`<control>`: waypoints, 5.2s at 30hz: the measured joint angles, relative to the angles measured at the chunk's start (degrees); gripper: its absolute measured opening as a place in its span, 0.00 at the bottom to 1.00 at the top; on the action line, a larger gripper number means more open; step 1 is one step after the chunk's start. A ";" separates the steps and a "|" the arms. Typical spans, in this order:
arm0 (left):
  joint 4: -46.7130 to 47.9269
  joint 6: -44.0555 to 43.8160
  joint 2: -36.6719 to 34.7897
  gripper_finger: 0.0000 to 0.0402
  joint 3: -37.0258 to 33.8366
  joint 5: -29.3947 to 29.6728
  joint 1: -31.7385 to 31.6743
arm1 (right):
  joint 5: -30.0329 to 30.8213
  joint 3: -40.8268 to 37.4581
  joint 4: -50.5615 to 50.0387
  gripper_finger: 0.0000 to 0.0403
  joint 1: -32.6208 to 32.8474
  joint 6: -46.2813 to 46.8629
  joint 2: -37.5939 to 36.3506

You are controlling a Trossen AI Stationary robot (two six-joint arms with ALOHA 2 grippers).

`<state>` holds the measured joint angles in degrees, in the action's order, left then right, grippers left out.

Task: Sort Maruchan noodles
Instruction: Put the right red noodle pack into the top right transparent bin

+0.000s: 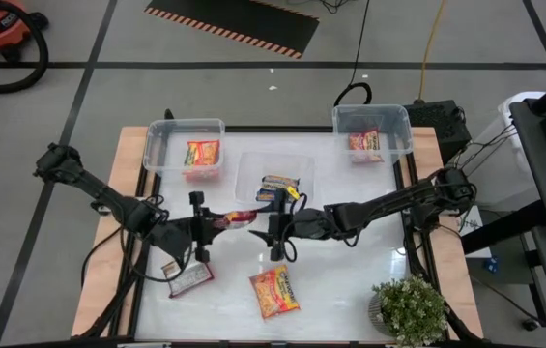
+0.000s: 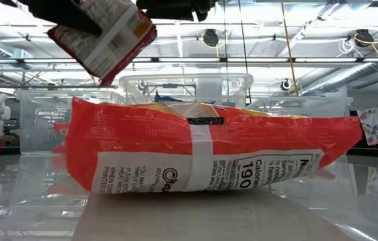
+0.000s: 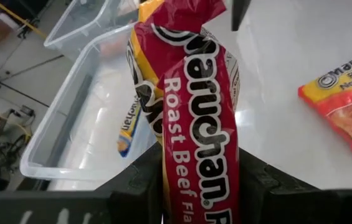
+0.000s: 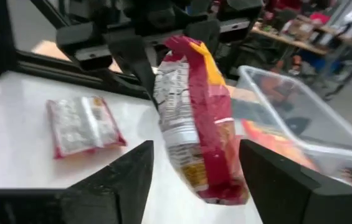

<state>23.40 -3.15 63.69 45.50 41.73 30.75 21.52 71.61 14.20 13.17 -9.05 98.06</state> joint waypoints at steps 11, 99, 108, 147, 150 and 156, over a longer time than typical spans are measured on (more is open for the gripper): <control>-4.43 10.86 0.03 0.34 0.00 -8.05 -6.09 | -2.91 0.02 2.08 0.58 -1.94 -3.33 0.77; -15.85 22.13 13.59 0.58 0.24 -14.32 -34.96 | 42.99 0.02 -34.49 0.32 -14.71 -2.18 -10.64; -12.99 24.45 13.91 0.47 -0.20 -17.62 -32.13 | 42.97 0.02 -34.65 0.32 -14.71 -2.11 -10.64; -0.31 19.16 10.41 0.46 7.28 -16.35 -28.11 | 47.16 0.02 -37.28 0.32 -15.21 -3.61 -10.64; -0.48 19.39 11.04 0.46 7.28 -15.27 -28.61 | 50.49 0.02 -39.19 0.32 -15.39 -3.60 -10.64; -0.73 17.04 12.08 0.46 7.28 -17.37 -29.63 | 51.93 0.02 -48.62 0.32 -17.29 4.27 -10.64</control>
<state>22.67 13.89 75.77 52.77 24.36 1.12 73.45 71.64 -34.42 -4.12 -4.78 87.42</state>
